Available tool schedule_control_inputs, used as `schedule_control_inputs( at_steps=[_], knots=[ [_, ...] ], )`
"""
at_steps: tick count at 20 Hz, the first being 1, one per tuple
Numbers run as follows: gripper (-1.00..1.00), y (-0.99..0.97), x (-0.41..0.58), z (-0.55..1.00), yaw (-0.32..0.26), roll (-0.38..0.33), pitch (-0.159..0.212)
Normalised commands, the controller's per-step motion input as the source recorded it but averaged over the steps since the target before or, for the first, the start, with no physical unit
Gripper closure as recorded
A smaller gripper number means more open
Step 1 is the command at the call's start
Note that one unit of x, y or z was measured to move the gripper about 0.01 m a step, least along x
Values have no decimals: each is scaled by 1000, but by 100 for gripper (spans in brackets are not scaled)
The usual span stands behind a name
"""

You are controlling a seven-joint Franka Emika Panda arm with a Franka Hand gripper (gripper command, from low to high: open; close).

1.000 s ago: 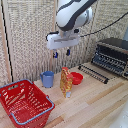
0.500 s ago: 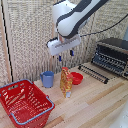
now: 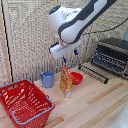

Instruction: Kindly position your hand close to the oven tray's handle. Softly yet firmly grasp the handle using your hand. Slowly and with caution, draw the tray out until it is fully stretched out.

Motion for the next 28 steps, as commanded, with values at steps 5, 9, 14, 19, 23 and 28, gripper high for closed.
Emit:
schedule_control_inputs(
  at_steps=[5,9,14,19,23,28],
  knots=[
    [-100,-683,293,-34,42,-158,31],
    [-100,-584,180,-84,87,-182,72],
    [-100,-372,185,-112,97,-240,151],
    [-100,-391,5,0,123,-231,64],
    [-100,-643,-169,21,108,-199,-102],
    [-100,-651,-55,22,117,-183,-147]
  ],
)
